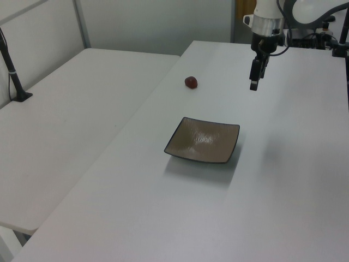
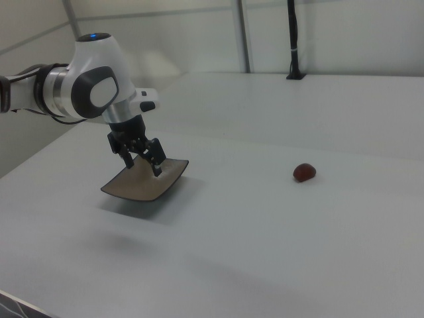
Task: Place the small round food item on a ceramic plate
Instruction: 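Move the open gripper from above the plate toward the red food item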
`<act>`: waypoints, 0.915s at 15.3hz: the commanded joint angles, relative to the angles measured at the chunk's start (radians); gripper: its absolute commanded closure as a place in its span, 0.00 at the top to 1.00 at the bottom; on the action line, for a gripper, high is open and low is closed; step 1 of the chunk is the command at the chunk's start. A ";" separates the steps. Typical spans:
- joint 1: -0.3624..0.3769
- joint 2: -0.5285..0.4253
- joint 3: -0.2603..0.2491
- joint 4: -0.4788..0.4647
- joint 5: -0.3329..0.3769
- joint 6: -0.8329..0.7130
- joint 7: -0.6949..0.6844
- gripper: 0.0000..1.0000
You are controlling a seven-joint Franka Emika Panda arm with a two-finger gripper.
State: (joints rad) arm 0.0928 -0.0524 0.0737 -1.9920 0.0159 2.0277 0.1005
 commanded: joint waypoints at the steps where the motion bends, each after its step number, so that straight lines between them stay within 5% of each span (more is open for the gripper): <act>1: 0.015 0.019 -0.011 0.021 0.018 0.009 0.028 1.00; 14: 0.012 0.042 -0.011 0.030 0.018 0.117 0.031 1.00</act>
State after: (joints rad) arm 0.0930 -0.0355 0.0736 -1.9781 0.0163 2.0973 0.1146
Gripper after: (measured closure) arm 0.000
